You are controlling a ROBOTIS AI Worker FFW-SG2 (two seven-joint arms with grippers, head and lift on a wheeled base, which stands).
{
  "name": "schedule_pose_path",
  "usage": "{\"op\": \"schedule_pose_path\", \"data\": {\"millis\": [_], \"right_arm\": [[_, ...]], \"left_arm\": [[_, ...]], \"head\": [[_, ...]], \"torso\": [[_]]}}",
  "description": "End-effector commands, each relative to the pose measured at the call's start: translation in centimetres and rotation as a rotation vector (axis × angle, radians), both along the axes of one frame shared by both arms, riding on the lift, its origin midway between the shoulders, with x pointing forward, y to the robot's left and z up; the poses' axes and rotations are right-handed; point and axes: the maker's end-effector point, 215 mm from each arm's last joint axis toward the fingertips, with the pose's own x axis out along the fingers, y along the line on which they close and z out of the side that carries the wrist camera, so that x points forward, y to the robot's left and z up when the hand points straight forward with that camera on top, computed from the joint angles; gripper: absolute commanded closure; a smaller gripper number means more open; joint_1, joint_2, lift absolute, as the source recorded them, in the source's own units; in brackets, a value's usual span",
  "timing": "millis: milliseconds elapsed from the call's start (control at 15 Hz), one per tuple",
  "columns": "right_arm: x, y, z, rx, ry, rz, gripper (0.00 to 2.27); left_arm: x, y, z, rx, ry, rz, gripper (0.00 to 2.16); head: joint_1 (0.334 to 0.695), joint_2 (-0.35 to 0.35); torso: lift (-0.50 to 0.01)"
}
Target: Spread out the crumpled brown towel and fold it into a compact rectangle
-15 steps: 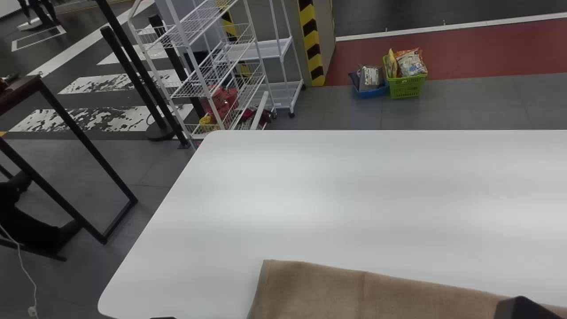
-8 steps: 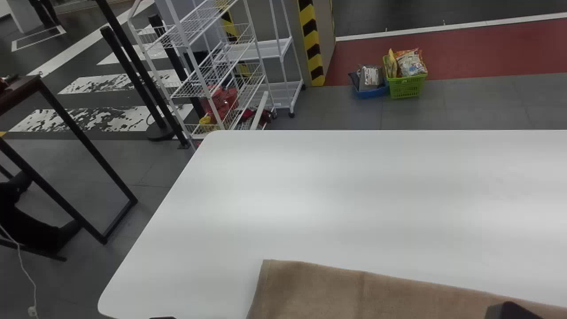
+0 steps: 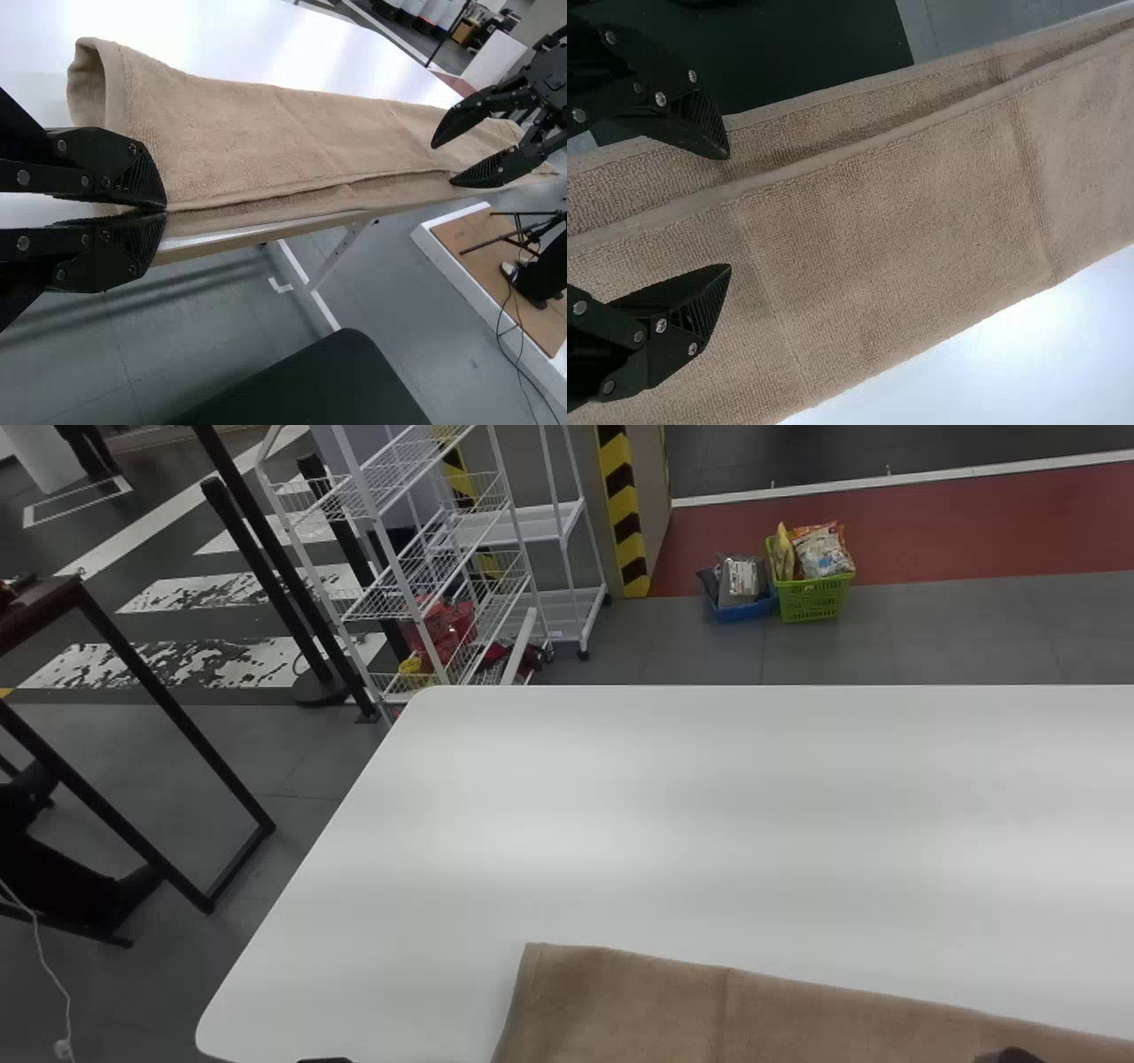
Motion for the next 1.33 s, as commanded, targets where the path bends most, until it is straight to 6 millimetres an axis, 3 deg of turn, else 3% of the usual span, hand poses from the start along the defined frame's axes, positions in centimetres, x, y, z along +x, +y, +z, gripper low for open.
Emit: {"op": "schedule_pose_path", "data": {"millis": [0, 333, 1267], "right_arm": [[-0.3, -0.7, -0.4, -0.028, 0.003, -0.035, 0.47], [1.7, -3.6, -0.9, -0.154, -0.119, -0.134, 0.47], [2.3, -1.9, -0.2, -0.134, -0.188, -0.194, 0.46]], "left_arm": [[0.0, 0.0, -0.1, -0.001, 0.002, 0.000, 1.02], [0.1, 0.0, -0.1, -0.003, 0.001, -0.001, 1.02], [0.1, 0.3, 0.1, 0.006, -0.006, -0.005, 1.02]], "head": [[0.695, 0.350], [0.695, 0.350], [0.695, 0.350]], "torso": [[-0.127], [-0.127], [-0.127]]}}
